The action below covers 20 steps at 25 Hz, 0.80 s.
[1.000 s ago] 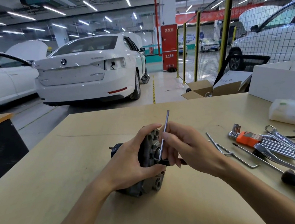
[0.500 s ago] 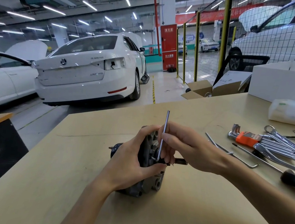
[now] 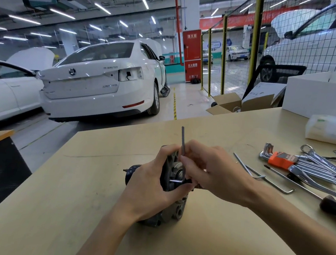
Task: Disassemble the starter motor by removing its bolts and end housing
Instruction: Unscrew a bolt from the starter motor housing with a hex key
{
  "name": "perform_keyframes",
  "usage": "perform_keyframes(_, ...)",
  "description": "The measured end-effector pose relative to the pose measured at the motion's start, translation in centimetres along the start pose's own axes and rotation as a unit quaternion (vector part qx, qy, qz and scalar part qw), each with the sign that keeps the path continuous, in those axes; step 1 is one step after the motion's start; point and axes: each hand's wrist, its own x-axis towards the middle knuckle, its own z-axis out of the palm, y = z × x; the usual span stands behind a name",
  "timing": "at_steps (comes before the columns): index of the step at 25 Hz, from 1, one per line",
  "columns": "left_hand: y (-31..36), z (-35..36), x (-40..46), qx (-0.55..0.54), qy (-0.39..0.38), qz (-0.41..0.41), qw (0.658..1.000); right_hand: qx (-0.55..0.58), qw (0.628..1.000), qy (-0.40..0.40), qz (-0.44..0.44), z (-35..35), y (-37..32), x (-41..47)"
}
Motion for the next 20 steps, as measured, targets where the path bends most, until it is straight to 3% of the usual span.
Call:
perform_keyframes(4,0.5,0.5,0.0,0.029,0.018,-0.017,0.999,-0.087,0.993,0.037,-0.066,0.3,-0.5,0.0)
perform_keyframes(9,0.4,0.6,0.0,0.062,0.010,-0.127,0.990,-0.142,0.983,0.046,-0.110,0.8,-1.4,0.2)
perform_keyframes(20,1.3,1.4,3.0,0.201,-0.082,-0.226,0.950,-0.147,0.984,0.064,-0.071,0.5,0.2,0.8)
